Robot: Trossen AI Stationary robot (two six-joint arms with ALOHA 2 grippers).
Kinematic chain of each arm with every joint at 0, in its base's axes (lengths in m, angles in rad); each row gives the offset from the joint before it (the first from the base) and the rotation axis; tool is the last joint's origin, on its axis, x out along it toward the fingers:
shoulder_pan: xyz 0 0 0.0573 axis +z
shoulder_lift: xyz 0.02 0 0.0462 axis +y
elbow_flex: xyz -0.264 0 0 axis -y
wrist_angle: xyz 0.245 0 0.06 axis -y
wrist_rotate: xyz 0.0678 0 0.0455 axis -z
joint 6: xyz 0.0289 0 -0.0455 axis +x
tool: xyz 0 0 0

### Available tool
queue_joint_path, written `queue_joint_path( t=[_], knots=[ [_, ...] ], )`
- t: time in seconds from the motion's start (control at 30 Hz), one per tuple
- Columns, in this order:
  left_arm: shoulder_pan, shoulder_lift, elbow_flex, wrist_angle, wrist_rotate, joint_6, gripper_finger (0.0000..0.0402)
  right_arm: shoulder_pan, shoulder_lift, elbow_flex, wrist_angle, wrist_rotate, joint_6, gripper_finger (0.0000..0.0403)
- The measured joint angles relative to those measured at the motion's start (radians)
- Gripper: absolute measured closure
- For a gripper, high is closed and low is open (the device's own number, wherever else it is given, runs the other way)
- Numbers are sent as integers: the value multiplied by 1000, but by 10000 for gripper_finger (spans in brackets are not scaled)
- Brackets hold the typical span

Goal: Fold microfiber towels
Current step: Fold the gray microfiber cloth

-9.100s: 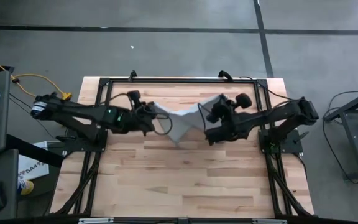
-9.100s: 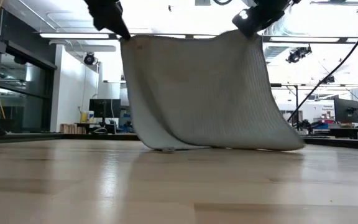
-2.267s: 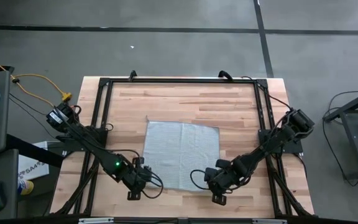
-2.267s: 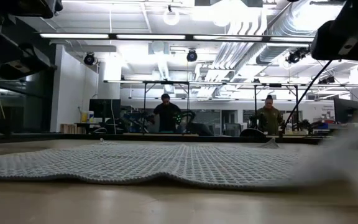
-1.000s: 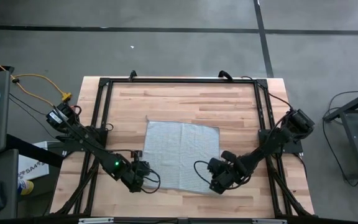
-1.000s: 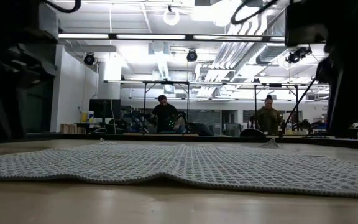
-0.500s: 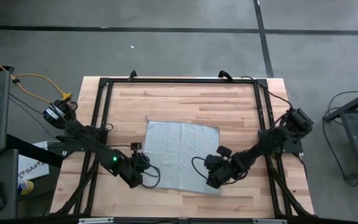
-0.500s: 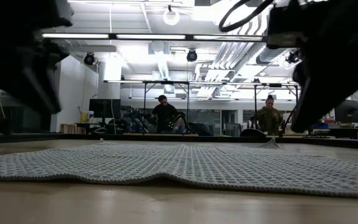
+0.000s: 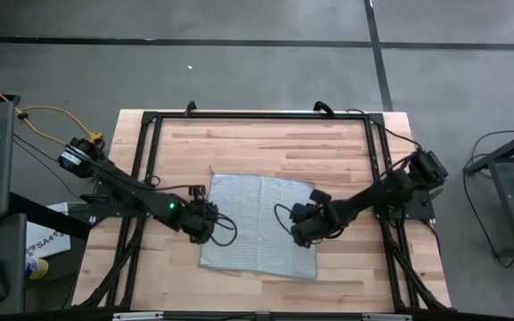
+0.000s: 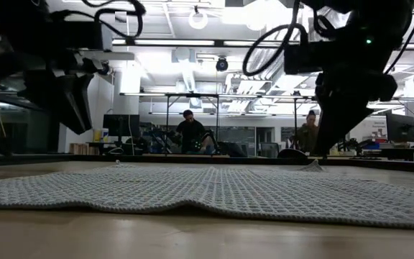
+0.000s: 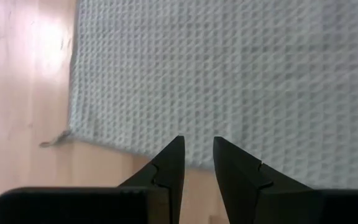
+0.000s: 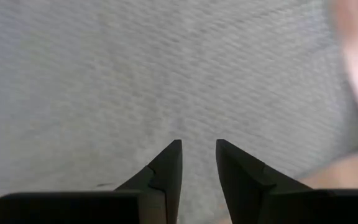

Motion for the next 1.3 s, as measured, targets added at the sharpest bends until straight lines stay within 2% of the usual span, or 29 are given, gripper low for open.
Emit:
queue_joint_path(
  t=[0.17, 0.3, 0.53, 0.73, 1.03, 1.3],
  knots=[
    [9, -45, -6, -13, -18, 28, 318, -18, -56, 0, -124, 99, 15, 311],
    [26, -123, -68, 13, -40, 31, 318, -46, -109, 0, -191, 167, 51, 312],
    [71, -278, -224, 110, -26, 31, 318, -124, -154, 1, -205, 159, 18, 312],
    [161, -359, -287, 149, 11, 123, 318, -218, -153, 1, -200, 133, -47, 312],
    [445, -373, -340, 349, 250, 399, 318, -351, -152, 0, -199, 98, -147, 312],
    [738, -373, -341, 366, 551, 539, 318, -460, -152, -10, -176, 37, -256, 312]
  ],
)
